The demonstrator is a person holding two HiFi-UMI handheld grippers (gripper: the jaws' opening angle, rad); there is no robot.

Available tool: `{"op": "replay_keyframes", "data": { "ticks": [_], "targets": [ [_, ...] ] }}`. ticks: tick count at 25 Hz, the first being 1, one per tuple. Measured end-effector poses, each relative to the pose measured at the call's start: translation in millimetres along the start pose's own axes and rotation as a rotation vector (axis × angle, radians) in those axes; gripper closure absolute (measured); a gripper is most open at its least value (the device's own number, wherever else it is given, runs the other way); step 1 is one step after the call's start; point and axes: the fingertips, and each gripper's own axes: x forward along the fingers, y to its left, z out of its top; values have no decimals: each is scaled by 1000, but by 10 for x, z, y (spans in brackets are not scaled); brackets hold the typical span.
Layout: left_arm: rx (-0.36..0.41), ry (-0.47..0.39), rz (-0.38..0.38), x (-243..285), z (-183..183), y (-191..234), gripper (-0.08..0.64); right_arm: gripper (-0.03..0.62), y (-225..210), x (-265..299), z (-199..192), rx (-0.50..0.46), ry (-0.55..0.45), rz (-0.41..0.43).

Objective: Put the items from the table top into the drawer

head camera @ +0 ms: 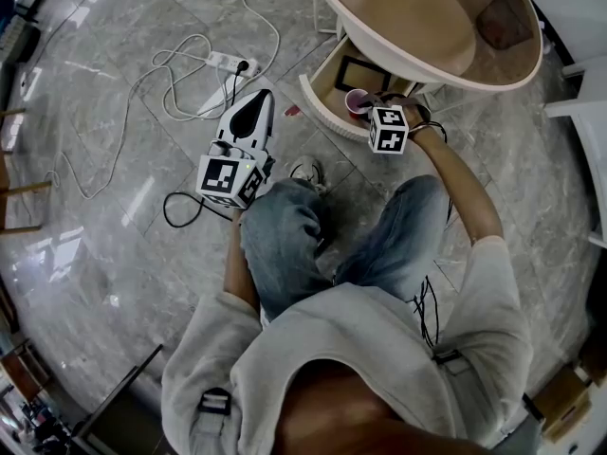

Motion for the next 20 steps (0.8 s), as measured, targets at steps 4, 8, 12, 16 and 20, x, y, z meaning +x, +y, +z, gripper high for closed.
{"op": "replay_keyframes", "data": {
  "ticks": [4,8,12,16,20],
  "targets": [
    [2,3,-6,31,5,-45,545,453,33,-92,47,15,-33,11],
    [11,15,-8,28,0,-84,545,451,-7,-256,109,53,-83,-22],
    [17,16,-10,3,9,-145,545,492,-150,-517,232,108,-161,-111],
    [24,19,-15,-6,3,-205,545,540,-359,-829,396,221,-274,-198],
    [27,22,-16,-24,20,-244,545,560,-578,-1173,576,397,-436,-251]
  ]
}}
